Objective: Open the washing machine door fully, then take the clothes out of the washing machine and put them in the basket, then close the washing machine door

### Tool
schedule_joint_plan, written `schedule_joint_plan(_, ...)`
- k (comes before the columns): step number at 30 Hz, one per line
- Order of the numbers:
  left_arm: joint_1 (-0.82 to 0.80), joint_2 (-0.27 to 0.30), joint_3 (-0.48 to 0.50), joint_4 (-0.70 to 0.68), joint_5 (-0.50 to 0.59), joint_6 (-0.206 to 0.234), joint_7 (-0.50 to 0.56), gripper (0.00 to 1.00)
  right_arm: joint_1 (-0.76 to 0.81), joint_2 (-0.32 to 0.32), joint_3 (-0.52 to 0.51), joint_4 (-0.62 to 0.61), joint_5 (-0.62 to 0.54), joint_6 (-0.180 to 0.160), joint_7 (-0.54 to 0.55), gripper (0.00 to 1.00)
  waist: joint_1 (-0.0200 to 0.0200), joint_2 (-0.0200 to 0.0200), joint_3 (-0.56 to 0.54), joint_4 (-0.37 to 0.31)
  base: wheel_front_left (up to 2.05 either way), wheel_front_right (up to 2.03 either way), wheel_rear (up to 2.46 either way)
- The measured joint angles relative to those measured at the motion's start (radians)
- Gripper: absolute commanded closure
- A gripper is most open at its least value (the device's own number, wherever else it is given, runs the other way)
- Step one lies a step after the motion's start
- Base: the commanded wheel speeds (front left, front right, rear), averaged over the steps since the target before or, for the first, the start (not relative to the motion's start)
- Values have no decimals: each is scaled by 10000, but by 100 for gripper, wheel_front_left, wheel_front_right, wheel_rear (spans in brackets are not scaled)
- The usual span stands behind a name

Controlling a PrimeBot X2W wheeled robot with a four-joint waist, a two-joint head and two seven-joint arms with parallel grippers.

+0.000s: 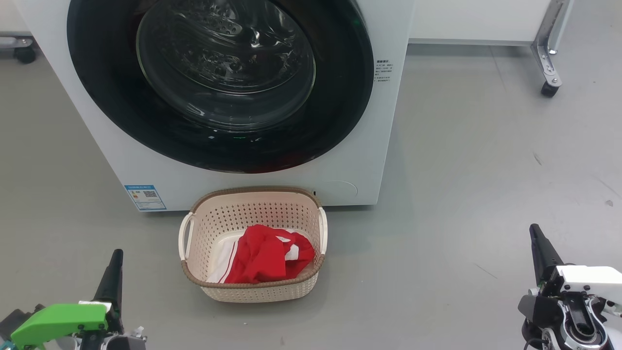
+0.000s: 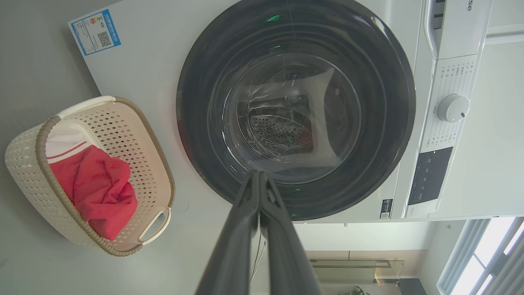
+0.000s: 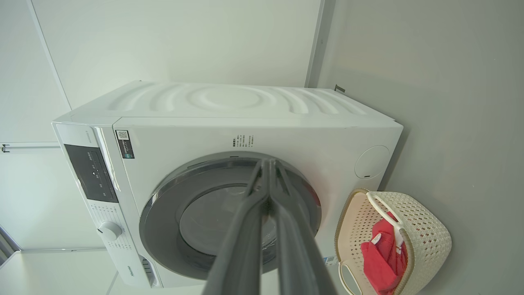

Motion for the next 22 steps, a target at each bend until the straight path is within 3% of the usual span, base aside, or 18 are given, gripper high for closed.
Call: schedule_joint_plan(22,-3,-40,44,-12,0,-2,48,100,0,4,-21,-2,0,0,0,100,0,0,2,0,0,0,0)
